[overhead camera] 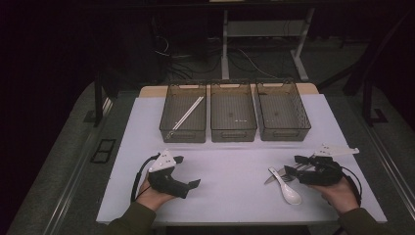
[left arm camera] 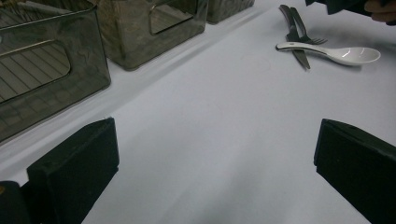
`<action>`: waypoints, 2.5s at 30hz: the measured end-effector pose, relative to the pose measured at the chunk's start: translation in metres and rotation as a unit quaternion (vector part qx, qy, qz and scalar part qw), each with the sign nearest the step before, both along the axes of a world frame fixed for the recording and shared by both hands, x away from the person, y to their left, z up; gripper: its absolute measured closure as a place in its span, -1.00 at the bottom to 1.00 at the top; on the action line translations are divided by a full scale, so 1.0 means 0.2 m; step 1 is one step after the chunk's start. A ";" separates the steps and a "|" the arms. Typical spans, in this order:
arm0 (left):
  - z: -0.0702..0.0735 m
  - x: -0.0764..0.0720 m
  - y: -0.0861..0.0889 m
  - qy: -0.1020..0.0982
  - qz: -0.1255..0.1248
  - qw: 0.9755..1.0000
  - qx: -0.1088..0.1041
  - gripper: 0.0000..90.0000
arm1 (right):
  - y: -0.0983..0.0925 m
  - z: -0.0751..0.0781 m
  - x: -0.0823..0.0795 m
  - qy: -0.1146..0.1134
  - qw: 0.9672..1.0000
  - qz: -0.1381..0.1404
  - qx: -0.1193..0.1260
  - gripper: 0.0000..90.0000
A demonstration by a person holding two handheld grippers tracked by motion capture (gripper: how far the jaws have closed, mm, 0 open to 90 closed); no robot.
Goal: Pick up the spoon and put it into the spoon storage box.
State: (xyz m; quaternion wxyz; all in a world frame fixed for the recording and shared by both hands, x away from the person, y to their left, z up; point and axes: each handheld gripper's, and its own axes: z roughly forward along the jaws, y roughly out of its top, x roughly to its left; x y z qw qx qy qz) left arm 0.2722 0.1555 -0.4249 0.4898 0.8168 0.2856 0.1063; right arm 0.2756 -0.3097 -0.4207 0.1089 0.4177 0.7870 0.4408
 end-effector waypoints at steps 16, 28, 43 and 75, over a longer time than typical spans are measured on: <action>-0.02 0.00 -0.02 0.007 -0.013 1.000 0.008 -1.00 | 0.18 -0.09 0.18 0.053 0.996 0.040 -0.051 0.97; -0.02 0.00 -0.02 0.009 -0.018 1.000 0.007 -1.00 | 0.21 -0.12 0.19 0.069 0.994 0.048 -0.071 0.99; -0.02 0.00 -0.03 0.012 -0.018 1.000 0.004 -1.00 | 0.24 -0.12 0.19 0.067 0.991 0.058 -0.099 0.99; -0.01 0.00 -0.02 0.013 -0.020 1.000 0.003 -1.00 | 0.39 -0.09 0.07 0.077 0.974 0.177 -0.117 0.99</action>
